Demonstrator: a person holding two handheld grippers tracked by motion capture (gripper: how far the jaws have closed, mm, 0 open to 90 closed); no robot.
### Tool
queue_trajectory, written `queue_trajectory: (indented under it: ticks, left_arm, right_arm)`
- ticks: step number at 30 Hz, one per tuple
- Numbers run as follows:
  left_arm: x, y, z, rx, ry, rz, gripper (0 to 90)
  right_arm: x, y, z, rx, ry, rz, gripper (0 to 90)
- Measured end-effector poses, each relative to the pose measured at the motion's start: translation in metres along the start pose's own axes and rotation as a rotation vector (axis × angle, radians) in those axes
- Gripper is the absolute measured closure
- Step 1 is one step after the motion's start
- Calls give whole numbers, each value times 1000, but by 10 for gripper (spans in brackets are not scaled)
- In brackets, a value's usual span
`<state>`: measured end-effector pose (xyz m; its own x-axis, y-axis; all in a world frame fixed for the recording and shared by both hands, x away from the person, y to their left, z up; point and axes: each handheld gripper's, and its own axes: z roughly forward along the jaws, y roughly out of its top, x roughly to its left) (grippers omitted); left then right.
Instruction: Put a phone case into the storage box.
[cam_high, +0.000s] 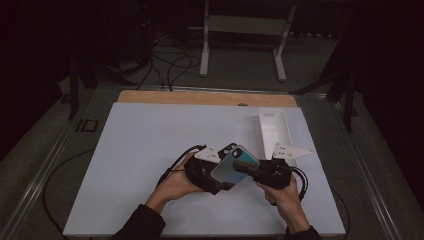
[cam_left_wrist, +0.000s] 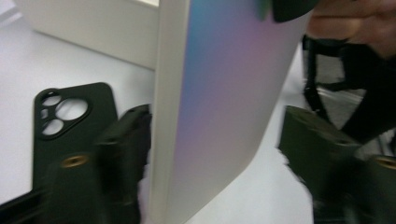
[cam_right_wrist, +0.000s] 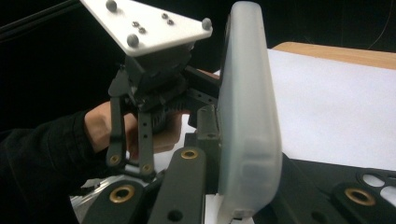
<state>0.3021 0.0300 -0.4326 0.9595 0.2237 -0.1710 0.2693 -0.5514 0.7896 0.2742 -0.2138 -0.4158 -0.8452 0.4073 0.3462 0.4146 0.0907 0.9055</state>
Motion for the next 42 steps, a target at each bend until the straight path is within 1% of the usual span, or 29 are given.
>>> queue_trajectory:
  ticks: [2,3,4,5,6,9,11,15,16,17,18,19,20,21,22,23,24,25,27,30,33,34,35,36,37,38,40,42]
  left_arm:
    - [0,-1,-1,0,2,7,418]
    - [0,-1,-1,0,2,7,442]
    - [1,-2,-3,-5,-24,11,484]
    - [1,-2,-3,-5,-24,11,505]
    - [1,-4,-4,-10,-45,18,539]
    - [2,-6,-4,-10,-77,19,603]
    - [1,-7,-4,-7,-83,27,654]
    - [-2,-10,-2,-5,-58,44,735]
    - [-2,-10,-2,-5,-58,44,756]
    - [-2,-12,-3,-13,-49,45,756]
    - [-2,-12,-3,-15,-51,47,795]
    - [-2,-12,-3,-15,-51,47,802]
    - [-6,-12,-1,-14,-22,64,804]
    - [-6,-12,-1,-14,-22,64,805]
    - [-7,-12,-1,-14,-9,71,806]
    - [-8,-12,-2,-16,7,74,806]
    - [-9,-12,-3,-24,29,73,807]
    - [-9,-12,-3,-28,38,72,808]
    - [-8,-12,-6,-37,73,64,808]
    - [-8,-14,-8,-51,127,48,809]
    - [-7,-15,-10,-59,156,29,808]
    - [-6,-16,-10,-57,160,24,809]
    - [-6,-16,-10,-57,160,24,808]
    - [-6,-17,-9,-56,177,16,808]
    - [-6,-17,-9,-55,178,9,808]
    - [-6,-17,-8,-54,182,5,808]
    - [-6,-18,-6,-45,196,-3,808]
    - [-6,-18,-6,-45,196,-3,808]
  right_arm:
    - [0,0,0,3,3,0,868]
    - [0,0,0,3,3,0,868]
    - [-1,0,-1,0,6,-6,864]
    - [-1,0,-2,1,7,-8,861]
    - [-2,1,-3,3,11,-10,857]
    - [-4,1,-5,12,30,-6,835]
    - [-4,1,-5,17,33,-11,791]
    - [-5,1,-4,34,10,-27,656]
    - [-5,1,-4,34,10,-27,656]
    - [-4,0,-4,38,2,-34,620]
    - [-3,0,-3,45,-23,-41,557]
    - [-3,0,-3,49,-23,-41,530]
    - [-3,0,-2,53,-32,-44,496]
    - [-3,0,-2,53,-32,-44,496]
    - [0,1,1,66,-63,-56,405]
    - [0,1,1,66,-63,-56,405]
    - [1,1,2,70,-88,-69,350]
    - [3,1,4,83,-113,-71,264]
    - [6,0,5,95,-148,-78,198]
    - [7,0,4,87,-188,-63,157]
    - [8,1,1,54,-235,-30,126]
    - [8,2,0,45,-249,-20,103]
    - [8,2,0,45,-249,-20,103]
    - [8,2,0,37,-258,-16,94]
    - [9,3,-1,20,-277,-5,93]
    - [9,3,-2,15,-285,-6,93]
    - [10,4,-2,5,-296,1,93]
    - [10,5,-2,1,-300,3,92]
